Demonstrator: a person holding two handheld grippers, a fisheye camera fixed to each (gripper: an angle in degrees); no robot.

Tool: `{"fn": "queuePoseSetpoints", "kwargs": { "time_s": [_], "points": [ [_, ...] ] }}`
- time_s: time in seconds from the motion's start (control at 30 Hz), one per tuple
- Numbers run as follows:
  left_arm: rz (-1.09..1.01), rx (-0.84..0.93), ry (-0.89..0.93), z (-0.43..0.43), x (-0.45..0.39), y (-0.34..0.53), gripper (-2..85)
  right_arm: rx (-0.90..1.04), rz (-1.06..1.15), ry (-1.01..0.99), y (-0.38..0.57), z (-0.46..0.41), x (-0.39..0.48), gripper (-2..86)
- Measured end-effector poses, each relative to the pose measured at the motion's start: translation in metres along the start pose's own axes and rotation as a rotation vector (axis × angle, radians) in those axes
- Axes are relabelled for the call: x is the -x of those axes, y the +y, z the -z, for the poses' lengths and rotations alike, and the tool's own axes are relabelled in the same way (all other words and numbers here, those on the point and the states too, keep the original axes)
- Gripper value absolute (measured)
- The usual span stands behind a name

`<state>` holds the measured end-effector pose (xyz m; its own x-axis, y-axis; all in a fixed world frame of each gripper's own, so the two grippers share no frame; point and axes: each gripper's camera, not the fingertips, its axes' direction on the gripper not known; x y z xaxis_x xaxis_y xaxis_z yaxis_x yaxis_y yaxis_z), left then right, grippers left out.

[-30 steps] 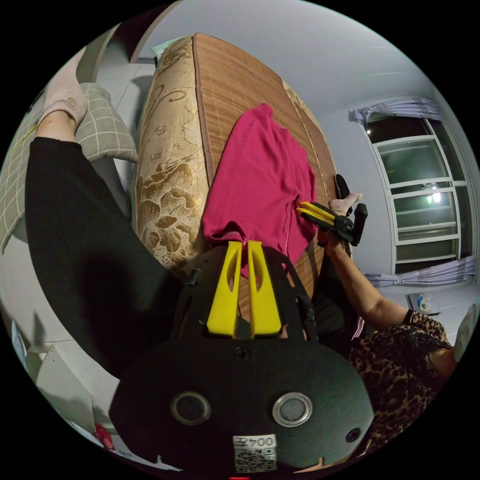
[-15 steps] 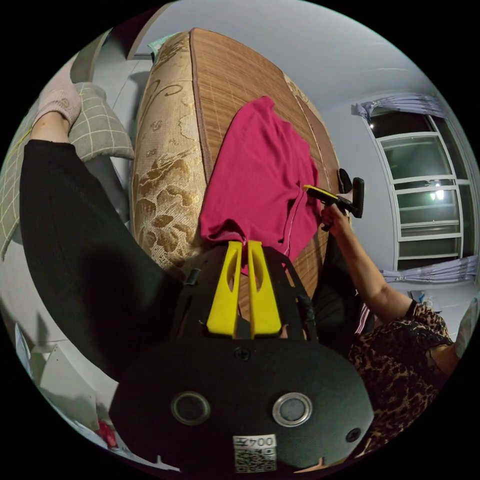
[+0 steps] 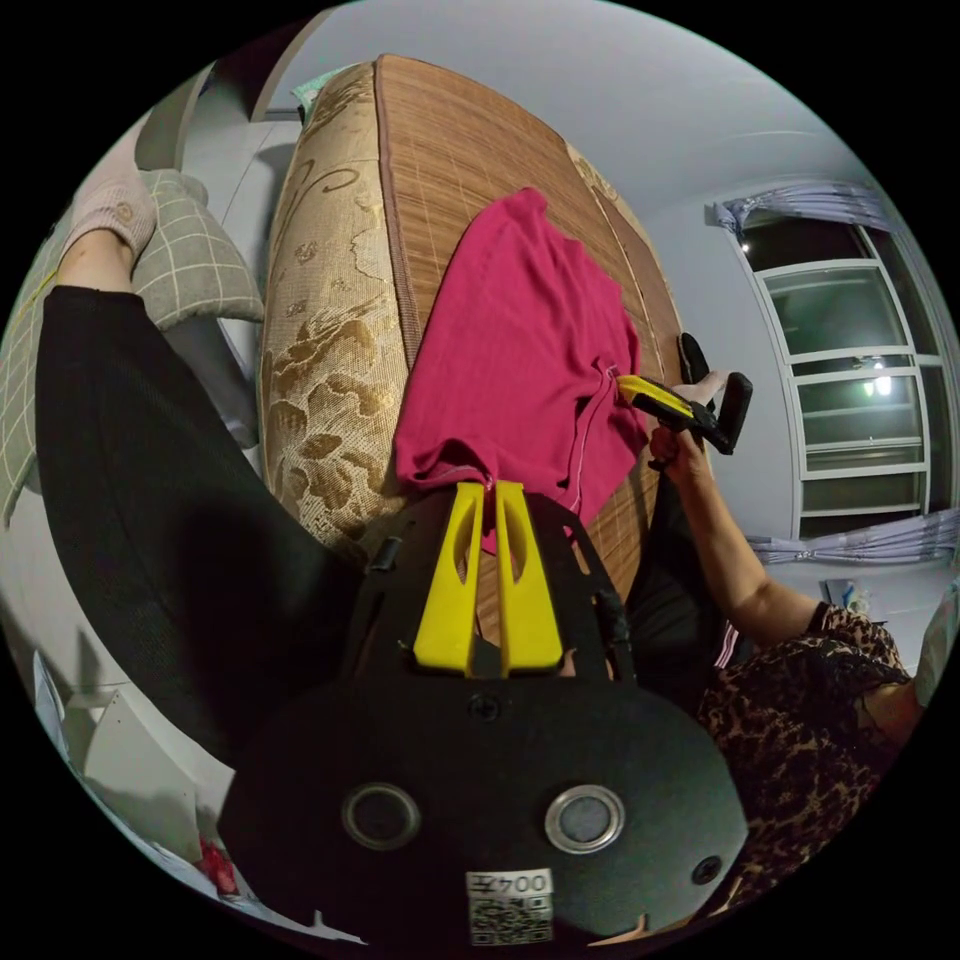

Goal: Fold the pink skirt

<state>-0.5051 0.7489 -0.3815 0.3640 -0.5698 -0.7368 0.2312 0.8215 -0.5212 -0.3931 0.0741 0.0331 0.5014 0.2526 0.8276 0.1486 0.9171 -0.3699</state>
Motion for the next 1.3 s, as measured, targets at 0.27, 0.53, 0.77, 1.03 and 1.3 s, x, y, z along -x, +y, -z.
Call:
{"fn": "queuePoseSetpoints", "kwargs": {
  "time_s": [0.27,0.53,0.77,1.03,1.3],
  "points": [
    [-0.005,-0.002,-0.004,-0.006,-0.005,-0.002,2.5,0.01,0.11,0.102,-0.006,0.013,0.018,2.8],
    [-0.006,-0.01,-0.009,-0.011,-0.01,-0.004,2.4,-0.066,0.098,0.092,-0.032,0.035,0.002,1.9],
    [0.001,0.005,-0.031,-0.019,-0.016,-0.008,2.1,0.01,0.026,0.106,-0.051,0.003,-0.035,2.3],
    [-0.005,0.007,-0.037,-0.026,-0.025,-0.011,1.9,0.025,0.056,0.096,-0.06,0.012,-0.046,7.4],
    [-0.007,0.005,-0.035,-0.032,-0.034,-0.015,1.9,0.111,0.062,-0.099,-0.08,0.01,-0.072,9.2]
  ]
}}
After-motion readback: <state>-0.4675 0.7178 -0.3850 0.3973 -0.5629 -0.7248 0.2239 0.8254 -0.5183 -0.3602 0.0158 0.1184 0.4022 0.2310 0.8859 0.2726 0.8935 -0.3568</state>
